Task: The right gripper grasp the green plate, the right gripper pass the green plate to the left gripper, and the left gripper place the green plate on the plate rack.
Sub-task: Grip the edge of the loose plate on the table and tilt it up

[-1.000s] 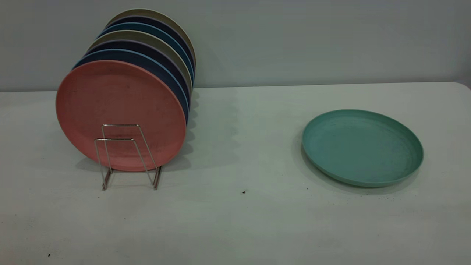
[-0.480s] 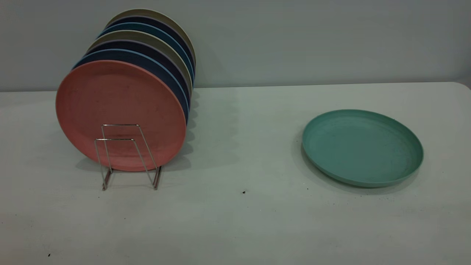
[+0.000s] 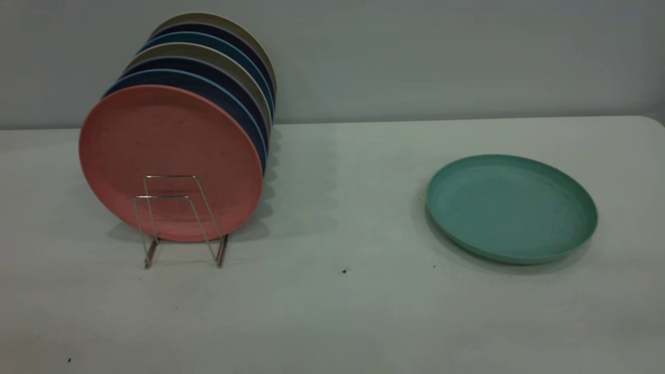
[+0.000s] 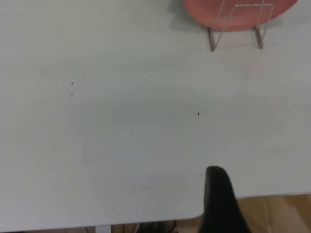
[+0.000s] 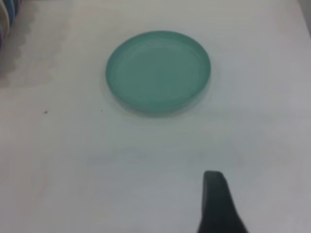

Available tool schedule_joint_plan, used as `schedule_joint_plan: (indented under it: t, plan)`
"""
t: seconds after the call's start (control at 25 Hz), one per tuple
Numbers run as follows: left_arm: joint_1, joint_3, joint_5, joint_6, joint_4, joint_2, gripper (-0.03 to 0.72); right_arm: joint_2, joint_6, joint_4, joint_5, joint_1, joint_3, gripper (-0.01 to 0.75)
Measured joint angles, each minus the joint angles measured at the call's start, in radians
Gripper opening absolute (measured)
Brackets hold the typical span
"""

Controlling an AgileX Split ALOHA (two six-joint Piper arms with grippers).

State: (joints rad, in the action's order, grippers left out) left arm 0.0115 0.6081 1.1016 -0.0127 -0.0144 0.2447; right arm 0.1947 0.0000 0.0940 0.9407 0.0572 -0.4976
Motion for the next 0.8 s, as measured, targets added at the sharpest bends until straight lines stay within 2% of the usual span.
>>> schedule_joint_plan:
  t: [0.24, 0.52, 0.8]
  plan:
    - [0.0, 0.135, -0.146, -0.01, 0.0, 0.375, 0.573, 0.36, -0.06, 0.044, -0.094, 0.0, -0.099, 0.575]
    - [0.0, 0.248, -0.37, -0.059, 0.0, 0.726, 0.582, 0.733, -0.208, 0.194, -0.185, 0.0, -0.209, 0.583]
    - [0.0, 0.362, -0.435, -0.081, -0.046, 1.031, 0.583, 1.062, -0.437, 0.426, -0.302, 0.0, -0.24, 0.583]
